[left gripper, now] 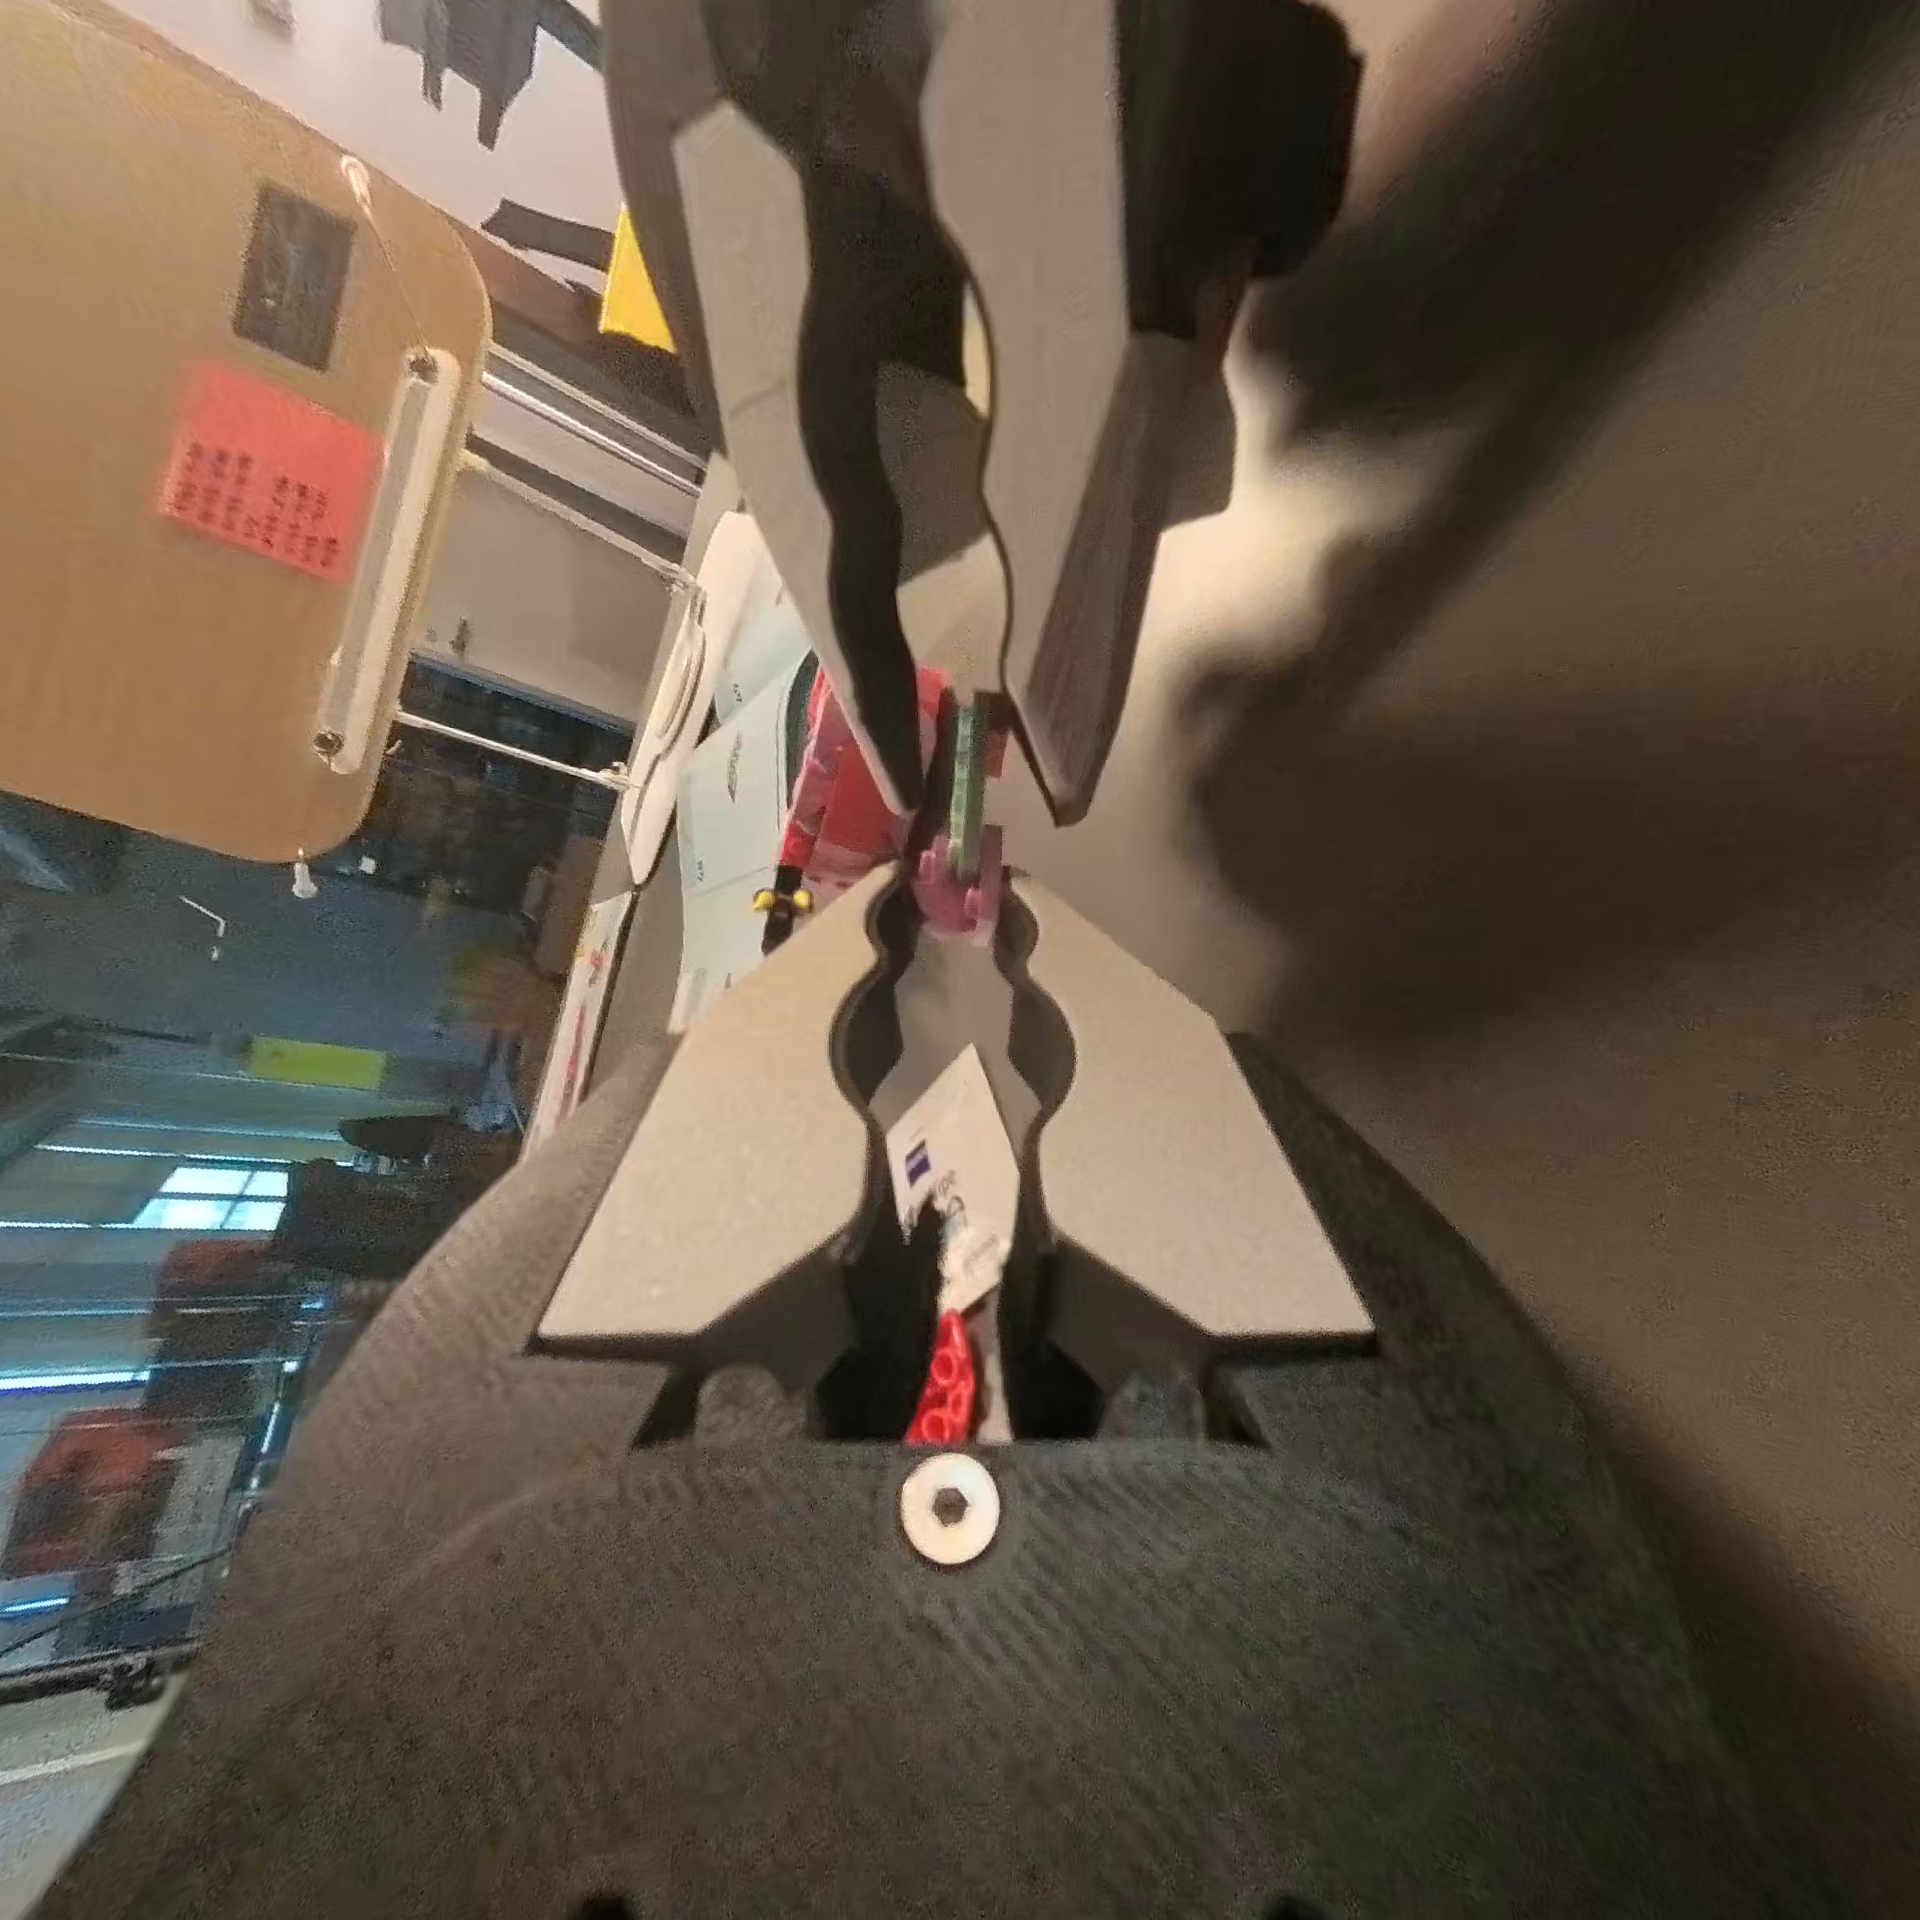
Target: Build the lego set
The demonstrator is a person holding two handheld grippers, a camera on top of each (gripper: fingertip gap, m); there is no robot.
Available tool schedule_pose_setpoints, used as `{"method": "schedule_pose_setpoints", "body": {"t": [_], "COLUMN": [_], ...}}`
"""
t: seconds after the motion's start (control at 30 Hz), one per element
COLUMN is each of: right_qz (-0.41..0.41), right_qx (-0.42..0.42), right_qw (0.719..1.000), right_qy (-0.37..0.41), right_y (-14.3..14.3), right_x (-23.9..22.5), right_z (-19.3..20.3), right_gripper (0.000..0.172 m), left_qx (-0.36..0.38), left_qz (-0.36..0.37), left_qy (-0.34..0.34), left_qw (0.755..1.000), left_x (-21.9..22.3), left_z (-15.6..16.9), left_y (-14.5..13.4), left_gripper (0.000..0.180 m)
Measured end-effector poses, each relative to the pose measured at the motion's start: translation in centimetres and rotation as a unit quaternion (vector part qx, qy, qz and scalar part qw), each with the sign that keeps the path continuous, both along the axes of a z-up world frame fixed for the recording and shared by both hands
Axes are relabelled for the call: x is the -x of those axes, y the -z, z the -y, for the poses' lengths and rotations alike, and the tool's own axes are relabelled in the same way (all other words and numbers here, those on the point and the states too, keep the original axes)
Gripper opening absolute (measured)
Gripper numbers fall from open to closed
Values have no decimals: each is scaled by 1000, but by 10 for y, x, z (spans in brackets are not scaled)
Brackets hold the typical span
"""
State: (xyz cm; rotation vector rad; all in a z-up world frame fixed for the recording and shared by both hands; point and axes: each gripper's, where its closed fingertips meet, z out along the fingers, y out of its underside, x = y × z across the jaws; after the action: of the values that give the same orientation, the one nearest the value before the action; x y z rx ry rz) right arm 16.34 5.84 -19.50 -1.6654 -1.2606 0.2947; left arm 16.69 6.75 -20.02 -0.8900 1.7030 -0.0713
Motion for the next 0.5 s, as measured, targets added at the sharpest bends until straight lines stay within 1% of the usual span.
{"method": "schedule_pose_setpoints", "body": {"t": [0.1,0.23,0.4,0.5], "right_qz": [77,147,139,139], "right_qx": [-86,-149,-166,-174], "right_qw": [993,978,976,974], "right_qy": [1,15,28,26], "right_y": [3,5,-3,-5], "right_x": [1,1,4,5], "right_z": [-3,-7,-9,-8], "right_gripper": [16,11,6,6], "left_qx": [15,33,56,52], "left_qz": [-1,-1,8,12], "left_qy": [-5,-7,-14,-16], "left_qw": [1000,999,998,998], "left_x": [0,0,0,0], "left_z": [-2,-2,-5,-5], "left_y": [1,2,1,-1], "left_gripper": [14,13,14,14]}}
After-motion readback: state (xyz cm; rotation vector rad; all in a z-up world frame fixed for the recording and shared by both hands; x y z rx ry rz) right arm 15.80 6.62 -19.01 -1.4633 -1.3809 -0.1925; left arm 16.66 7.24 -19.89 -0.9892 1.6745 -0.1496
